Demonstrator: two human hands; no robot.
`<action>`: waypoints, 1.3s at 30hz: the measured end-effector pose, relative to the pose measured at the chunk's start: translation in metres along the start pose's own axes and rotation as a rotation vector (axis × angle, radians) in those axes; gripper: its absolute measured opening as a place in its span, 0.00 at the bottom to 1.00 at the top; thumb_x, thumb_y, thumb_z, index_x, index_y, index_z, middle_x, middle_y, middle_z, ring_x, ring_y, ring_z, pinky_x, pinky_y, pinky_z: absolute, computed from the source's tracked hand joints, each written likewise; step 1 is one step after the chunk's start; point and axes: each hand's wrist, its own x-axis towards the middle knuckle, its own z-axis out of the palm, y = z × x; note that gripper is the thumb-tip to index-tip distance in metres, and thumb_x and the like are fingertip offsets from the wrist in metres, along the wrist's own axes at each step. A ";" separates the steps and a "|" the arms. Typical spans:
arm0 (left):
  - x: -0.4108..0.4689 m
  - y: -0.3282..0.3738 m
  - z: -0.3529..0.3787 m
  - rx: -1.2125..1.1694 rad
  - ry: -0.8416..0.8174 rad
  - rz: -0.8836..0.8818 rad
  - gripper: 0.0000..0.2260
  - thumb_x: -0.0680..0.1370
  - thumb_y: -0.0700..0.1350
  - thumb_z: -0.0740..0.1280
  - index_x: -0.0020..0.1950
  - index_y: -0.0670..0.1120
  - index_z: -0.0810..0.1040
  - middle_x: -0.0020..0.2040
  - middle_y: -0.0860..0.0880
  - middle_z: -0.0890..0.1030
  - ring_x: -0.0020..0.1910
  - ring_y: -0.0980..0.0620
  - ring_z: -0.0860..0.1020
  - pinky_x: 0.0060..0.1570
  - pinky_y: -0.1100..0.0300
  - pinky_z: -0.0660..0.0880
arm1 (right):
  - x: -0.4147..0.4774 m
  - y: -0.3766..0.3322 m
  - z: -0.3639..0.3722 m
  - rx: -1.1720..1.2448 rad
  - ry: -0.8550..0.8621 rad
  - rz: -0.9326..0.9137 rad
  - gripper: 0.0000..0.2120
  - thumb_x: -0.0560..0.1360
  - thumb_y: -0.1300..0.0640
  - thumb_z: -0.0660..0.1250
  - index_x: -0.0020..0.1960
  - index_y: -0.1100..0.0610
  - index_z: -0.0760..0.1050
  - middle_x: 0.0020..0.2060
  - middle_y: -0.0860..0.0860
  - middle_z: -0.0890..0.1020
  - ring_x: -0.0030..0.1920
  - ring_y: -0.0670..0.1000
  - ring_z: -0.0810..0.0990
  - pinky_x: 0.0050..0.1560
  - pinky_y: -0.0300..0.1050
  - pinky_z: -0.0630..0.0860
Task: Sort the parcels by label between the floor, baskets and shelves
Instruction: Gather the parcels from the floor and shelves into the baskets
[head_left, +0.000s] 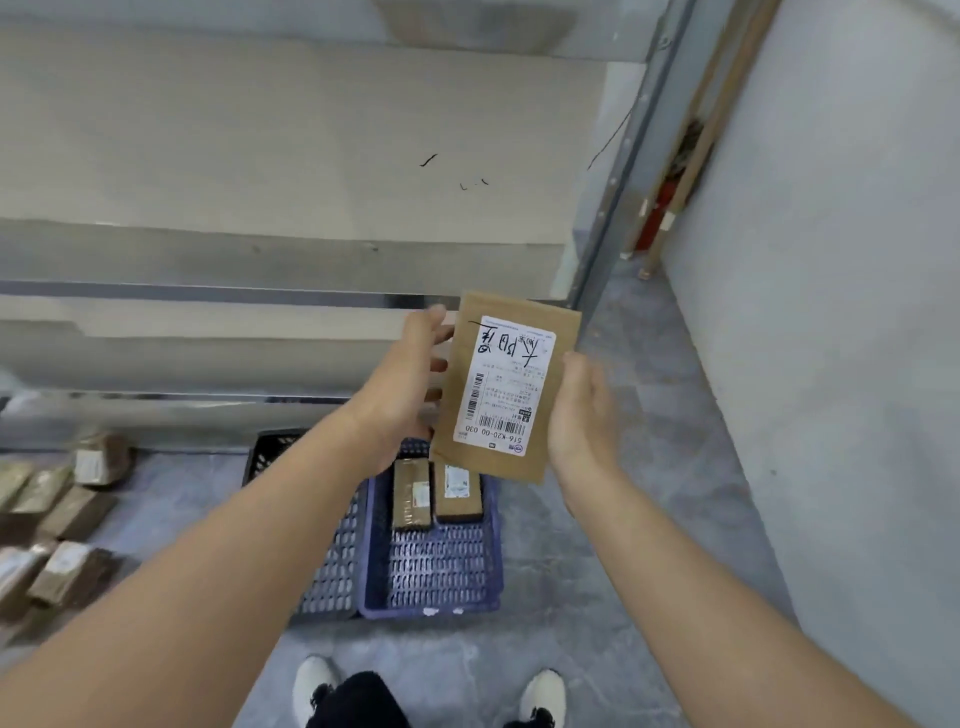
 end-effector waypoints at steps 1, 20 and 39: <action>0.003 -0.005 -0.001 -0.011 0.024 -0.030 0.24 0.82 0.67 0.48 0.68 0.60 0.75 0.59 0.50 0.81 0.57 0.44 0.81 0.61 0.37 0.75 | 0.002 0.003 0.003 -0.012 -0.021 0.010 0.14 0.87 0.46 0.57 0.56 0.51 0.78 0.49 0.45 0.82 0.49 0.45 0.79 0.42 0.43 0.69; 0.118 -0.134 -0.066 -0.086 -0.019 -0.335 0.18 0.84 0.63 0.50 0.52 0.60 0.78 0.59 0.49 0.80 0.58 0.47 0.79 0.64 0.38 0.74 | 0.046 0.126 0.107 -0.188 -0.101 0.283 0.12 0.88 0.50 0.55 0.60 0.58 0.71 0.44 0.45 0.78 0.40 0.43 0.80 0.24 0.26 0.68; 0.270 -0.370 -0.010 -0.228 0.217 -0.591 0.17 0.83 0.64 0.52 0.50 0.61 0.79 0.45 0.55 0.85 0.49 0.51 0.81 0.42 0.53 0.73 | 0.166 0.372 0.162 -0.458 -0.338 0.476 0.33 0.73 0.30 0.53 0.67 0.49 0.74 0.63 0.52 0.80 0.61 0.53 0.81 0.65 0.61 0.78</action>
